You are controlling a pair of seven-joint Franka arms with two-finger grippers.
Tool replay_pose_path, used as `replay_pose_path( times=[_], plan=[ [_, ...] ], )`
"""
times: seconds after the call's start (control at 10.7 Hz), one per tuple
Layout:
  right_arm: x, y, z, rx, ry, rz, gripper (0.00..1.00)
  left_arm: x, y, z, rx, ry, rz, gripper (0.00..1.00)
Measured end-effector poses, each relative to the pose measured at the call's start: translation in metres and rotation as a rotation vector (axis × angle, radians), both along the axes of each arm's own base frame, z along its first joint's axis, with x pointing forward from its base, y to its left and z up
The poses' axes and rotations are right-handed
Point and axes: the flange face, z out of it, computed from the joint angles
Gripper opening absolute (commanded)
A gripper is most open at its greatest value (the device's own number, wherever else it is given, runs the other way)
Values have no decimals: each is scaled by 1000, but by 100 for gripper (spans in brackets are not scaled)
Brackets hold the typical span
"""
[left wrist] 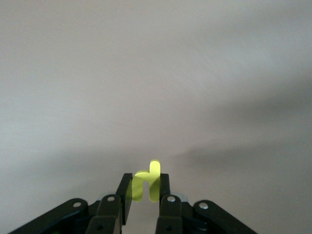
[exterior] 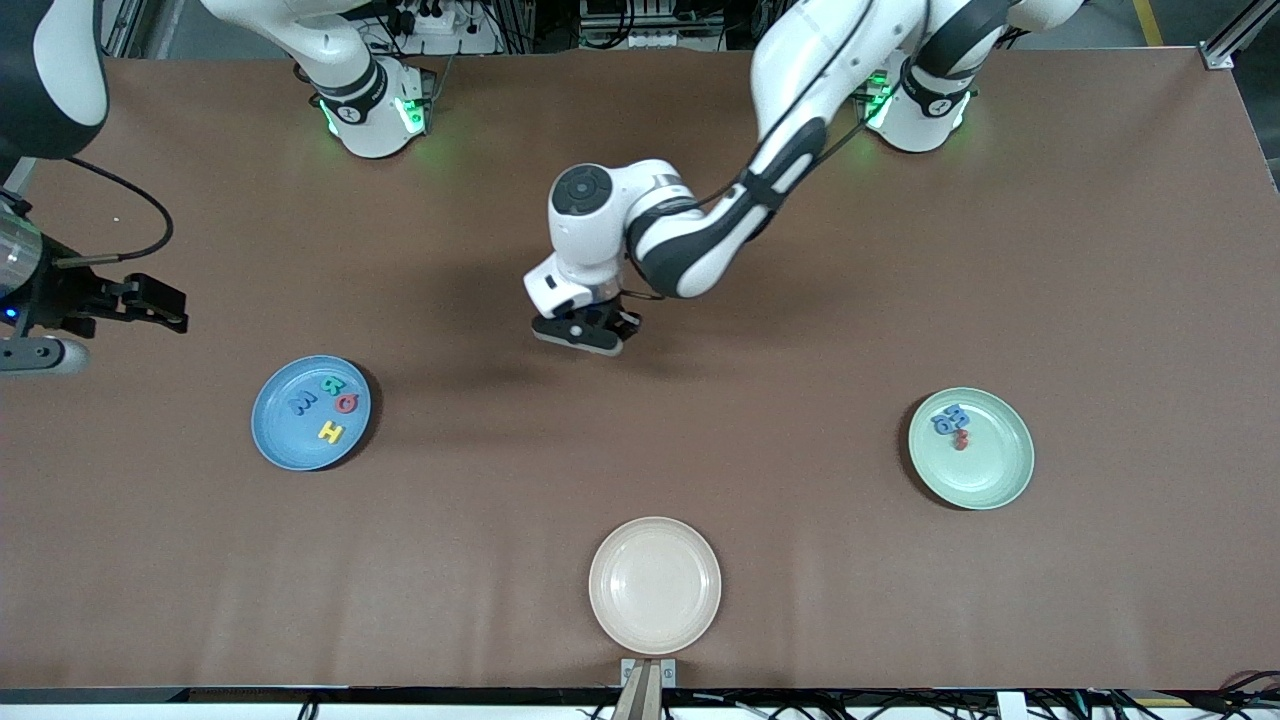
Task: Sort uppercase to blue plate, lowercase to green plate
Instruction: 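Carry the yellow h to the green plate and open the left gripper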
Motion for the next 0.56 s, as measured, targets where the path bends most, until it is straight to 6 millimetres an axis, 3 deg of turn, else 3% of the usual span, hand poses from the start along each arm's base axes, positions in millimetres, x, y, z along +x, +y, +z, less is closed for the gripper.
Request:
replay_pose_path(
  times=[0.28,0.37,0.56],
  plan=[
    [-9,-60,10,-14,12,-109,100,74,115,91,35,131,68,0],
    [-11,-68,13,-6,9,-126,100,88,156,118,50,180,46,0],
    [-12,-64,15,1,3,-145,100,101,242,161,96,268,-19,0]
  ],
)
